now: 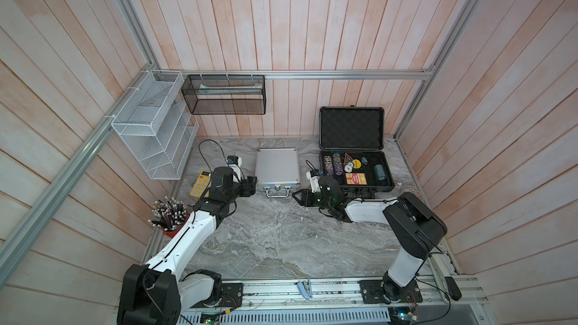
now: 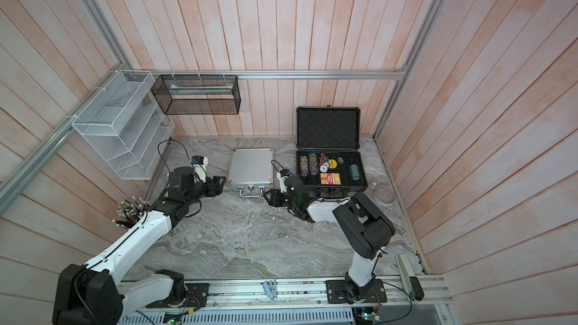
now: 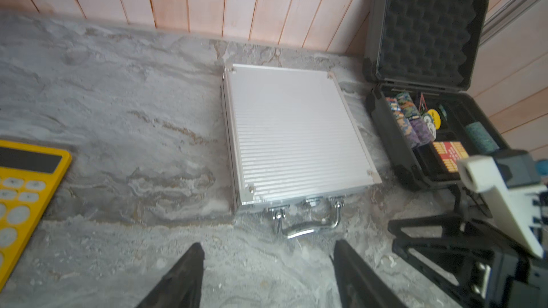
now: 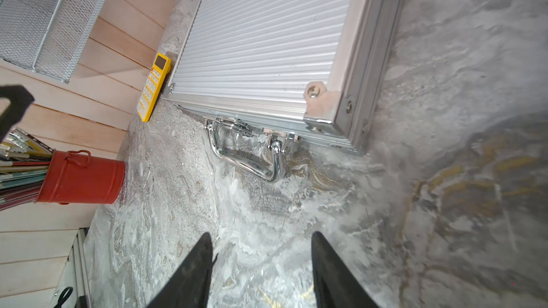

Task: Open the poker set cases
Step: Move the poker set case to the center of the board.

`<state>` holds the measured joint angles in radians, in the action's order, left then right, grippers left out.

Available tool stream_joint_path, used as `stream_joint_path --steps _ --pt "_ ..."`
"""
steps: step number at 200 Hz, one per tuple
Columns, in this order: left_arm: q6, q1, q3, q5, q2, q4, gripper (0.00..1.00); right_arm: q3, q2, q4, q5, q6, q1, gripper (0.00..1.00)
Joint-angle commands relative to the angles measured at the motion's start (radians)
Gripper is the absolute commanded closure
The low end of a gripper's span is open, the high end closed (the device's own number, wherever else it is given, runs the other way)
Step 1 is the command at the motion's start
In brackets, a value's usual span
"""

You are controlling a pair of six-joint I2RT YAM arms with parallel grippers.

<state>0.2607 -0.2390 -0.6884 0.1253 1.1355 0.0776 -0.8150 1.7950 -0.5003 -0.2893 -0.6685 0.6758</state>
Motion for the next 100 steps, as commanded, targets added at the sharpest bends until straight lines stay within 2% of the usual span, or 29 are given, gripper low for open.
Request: stream_joint_path --steps 1,100 --pt "0.087 -0.013 0.102 0.011 -0.067 -0.180 0.30 -0.043 0.046 -0.093 -0.028 -0.043 0.010 0.44" --pt "0.062 -0.015 0.155 -0.007 -0.007 -0.272 0.31 -0.106 0.205 -0.202 -0.037 -0.113 0.022 0.40"
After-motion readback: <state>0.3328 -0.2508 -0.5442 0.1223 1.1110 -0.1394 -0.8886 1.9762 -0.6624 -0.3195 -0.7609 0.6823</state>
